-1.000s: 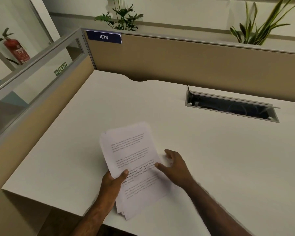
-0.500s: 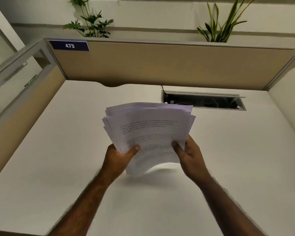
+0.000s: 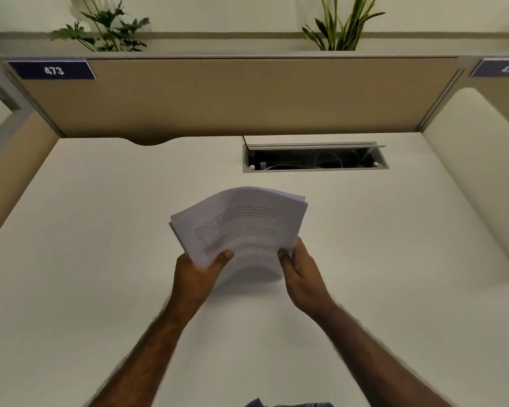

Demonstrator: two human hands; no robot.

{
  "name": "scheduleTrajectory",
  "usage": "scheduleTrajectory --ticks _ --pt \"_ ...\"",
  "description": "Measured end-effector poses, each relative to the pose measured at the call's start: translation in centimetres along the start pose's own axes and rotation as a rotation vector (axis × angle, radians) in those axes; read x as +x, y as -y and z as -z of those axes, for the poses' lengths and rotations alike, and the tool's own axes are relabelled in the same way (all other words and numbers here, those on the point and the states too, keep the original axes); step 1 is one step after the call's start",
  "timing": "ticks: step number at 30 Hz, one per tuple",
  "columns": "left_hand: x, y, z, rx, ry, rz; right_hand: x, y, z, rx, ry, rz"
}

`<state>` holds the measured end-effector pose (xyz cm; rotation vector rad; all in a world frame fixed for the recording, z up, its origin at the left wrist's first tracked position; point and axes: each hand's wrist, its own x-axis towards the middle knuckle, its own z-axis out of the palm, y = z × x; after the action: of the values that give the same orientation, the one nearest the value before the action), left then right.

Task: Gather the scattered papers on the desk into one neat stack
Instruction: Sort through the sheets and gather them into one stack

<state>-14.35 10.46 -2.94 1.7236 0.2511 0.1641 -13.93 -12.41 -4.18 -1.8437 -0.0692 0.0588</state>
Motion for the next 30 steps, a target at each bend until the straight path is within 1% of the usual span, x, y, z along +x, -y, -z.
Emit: scheduleTrajectory --ticks 2,5,11,13,15,18,20,21,23,25,27,30 --pt "0.1 0.1 -0.3 -0.007 -0.042 0.007 -0.2 0.1 0.2 0.002 -0.04 0.039" --pt "0.4 0.1 -0.8 -0.023 -0.051 -0.009 -0.4 -0.2 0.6 0.005 -0.061 0.079" --pt "-0.4 1.2 -2.0 -0.054 -0.018 0.144 -0.1 -2.9 0.7 -0.12 0.077 -0.038" --pt "0.0 1.2 -1.8 -0.076 -0.01 0.173 0.3 -3.2 0.9 -0.136 0.06 -0.047" --pt "0.4 1.2 -1.5 -0.104 -0.013 0.197 0.4 -3.4 1.3 -0.118 0.0 -0.078" --pt "0.5 1.1 -1.4 -0.213 -0.027 0.24 0.1 -3.3 1.7 0.0 -0.15 -0.213" --pt "0.4 1.0 -1.5 -0.351 -0.035 0.275 -0.4 -3.0 1.6 0.145 -0.238 -0.34" --pt "0.2 0.8 -1.6 -0.42 -0.036 0.295 -0.7 -2.7 1.4 0.265 -0.238 -0.401" --pt "-0.2 0.7 -2.0 -0.514 -0.023 0.325 -1.5 -2.3 0.6 0.518 -0.151 -0.47" --pt "-0.8 0.7 -2.8 -0.569 0.003 0.346 -2.3 -1.6 -0.2 0.694 -0.026 -0.446" --pt "-1.4 0.6 -3.9 -0.609 -0.001 0.387 -2.7 -0.8 -1.0 0.746 0.004 -0.413" --pt "-2.1 0.6 -5.1 -0.635 -0.018 0.435 -2.6 -0.3 -1.5 0.646 -0.079 -0.386"
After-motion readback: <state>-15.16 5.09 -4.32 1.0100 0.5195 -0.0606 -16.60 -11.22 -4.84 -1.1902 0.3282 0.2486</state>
